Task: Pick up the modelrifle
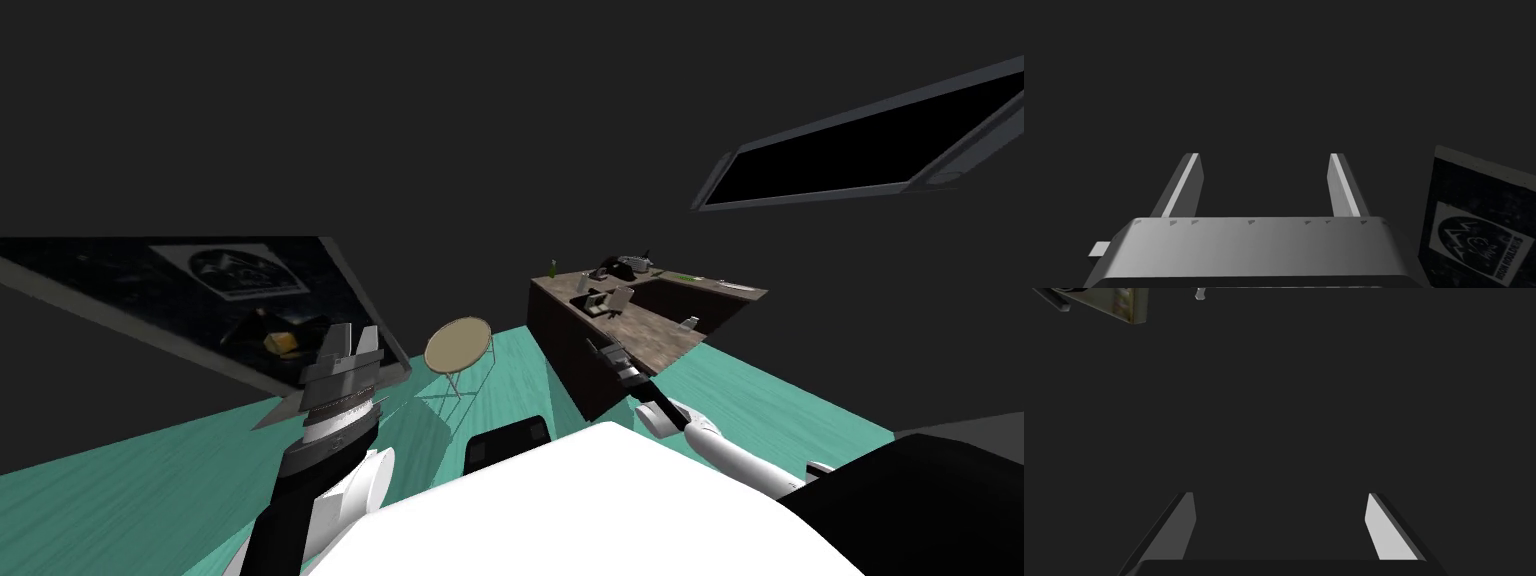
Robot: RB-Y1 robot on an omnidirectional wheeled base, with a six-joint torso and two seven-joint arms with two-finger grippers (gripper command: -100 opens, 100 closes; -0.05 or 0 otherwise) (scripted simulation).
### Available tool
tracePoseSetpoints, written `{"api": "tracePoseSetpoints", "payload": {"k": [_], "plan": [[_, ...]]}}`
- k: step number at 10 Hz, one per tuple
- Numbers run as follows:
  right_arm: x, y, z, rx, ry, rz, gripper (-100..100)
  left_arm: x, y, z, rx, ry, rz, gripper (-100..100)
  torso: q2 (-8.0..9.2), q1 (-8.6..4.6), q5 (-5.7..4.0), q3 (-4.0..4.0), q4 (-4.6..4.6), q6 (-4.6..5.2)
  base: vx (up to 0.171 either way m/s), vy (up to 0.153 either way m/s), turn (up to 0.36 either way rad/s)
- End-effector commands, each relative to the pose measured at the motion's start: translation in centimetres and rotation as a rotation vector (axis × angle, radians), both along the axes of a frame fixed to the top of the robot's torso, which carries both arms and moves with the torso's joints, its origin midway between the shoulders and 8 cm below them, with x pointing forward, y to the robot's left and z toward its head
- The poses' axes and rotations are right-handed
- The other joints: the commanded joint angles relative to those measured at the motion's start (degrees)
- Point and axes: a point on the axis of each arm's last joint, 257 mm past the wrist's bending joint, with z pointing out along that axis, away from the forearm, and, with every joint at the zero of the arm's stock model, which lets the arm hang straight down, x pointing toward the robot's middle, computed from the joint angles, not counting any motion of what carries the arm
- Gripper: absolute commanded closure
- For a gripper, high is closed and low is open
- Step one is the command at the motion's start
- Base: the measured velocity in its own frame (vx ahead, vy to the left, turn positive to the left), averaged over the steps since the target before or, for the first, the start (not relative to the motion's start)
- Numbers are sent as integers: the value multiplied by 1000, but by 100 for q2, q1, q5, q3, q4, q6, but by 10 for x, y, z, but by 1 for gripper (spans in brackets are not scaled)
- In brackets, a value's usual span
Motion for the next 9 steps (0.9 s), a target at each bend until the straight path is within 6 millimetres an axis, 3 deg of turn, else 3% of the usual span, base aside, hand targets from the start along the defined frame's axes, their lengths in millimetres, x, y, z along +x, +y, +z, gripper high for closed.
{"api": "tracePoseSetpoints", "payload": {"k": [1, 2, 4, 7, 9], "plan": [[-5, -13, -5, -57, 15, -27, -100, 0, 0, 0, 0, 0, 0, 0, 0, 0, 0, 0, 0, 0, -48, -93, 181], [-10, -30, -5, -113, 30, -59, -100, 0, 0, 0, 0, 0, 0, 0, -6, 5, -1, -3, -1, 1, -35, -127, 320], [-16, -40, -12, -141, 54, -81, -100, 0, 0, 0, 0, 0, 0, 0, -18, -3, -3, -10, -4, 5, -13, -79, 52], [-30, -75, -13, -275, 93, -149, -100, 0, 0, 0, 0, 0, 0, 0, -14, 12, 1, -8, -3, 4, -39, -84, 221], [-32, -79, -15, -280, 101, -156, -100, 0, 0, 0, 0, 0, 0, 0, -25, -4, -3, -14, -5, 4, -4, -99, 49]]}}
